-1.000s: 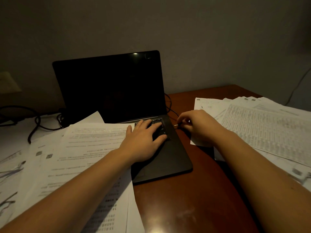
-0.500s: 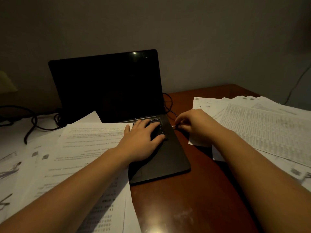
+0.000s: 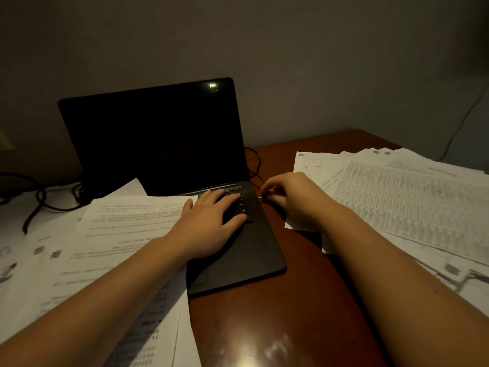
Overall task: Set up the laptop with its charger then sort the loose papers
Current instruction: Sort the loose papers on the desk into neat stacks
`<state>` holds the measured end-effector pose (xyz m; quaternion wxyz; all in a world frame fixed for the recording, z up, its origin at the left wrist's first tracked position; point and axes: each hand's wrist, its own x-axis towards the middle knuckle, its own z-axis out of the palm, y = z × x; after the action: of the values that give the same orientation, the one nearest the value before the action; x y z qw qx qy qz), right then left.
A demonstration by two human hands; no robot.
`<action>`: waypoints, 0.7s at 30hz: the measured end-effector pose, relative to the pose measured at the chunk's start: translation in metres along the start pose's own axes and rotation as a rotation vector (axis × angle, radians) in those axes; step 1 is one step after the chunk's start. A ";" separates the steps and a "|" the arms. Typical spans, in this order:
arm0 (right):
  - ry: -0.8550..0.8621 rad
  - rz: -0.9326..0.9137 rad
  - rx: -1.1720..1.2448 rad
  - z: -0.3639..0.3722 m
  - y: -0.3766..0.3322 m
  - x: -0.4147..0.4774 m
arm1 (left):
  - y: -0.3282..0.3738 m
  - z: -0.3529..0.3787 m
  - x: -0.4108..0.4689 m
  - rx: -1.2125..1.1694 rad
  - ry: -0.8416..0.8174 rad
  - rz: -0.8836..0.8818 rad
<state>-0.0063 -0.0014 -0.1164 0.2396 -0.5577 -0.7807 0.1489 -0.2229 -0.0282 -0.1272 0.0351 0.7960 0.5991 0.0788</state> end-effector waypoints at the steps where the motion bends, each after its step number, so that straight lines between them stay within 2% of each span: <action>1: 0.001 -0.002 -0.006 0.001 0.000 0.001 | 0.000 0.000 0.000 0.001 0.001 0.001; 6: 0.043 -0.005 -0.001 -0.001 -0.001 0.003 | 0.000 0.000 0.002 0.004 0.007 0.000; 11: 0.026 -0.059 -0.214 0.004 -0.011 0.003 | 0.001 -0.003 0.004 -0.002 -0.003 -0.001; 15: -0.015 -0.024 -0.132 -0.001 -0.003 0.002 | 0.003 -0.004 0.007 -0.011 0.028 0.008; 21: 0.127 0.080 -0.047 0.012 0.001 0.007 | 0.016 -0.002 0.014 -0.020 0.057 0.074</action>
<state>-0.0134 0.0061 -0.1253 0.2692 -0.6022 -0.7443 0.1042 -0.2041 -0.0194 -0.1218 0.0231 0.8146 0.5692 0.1087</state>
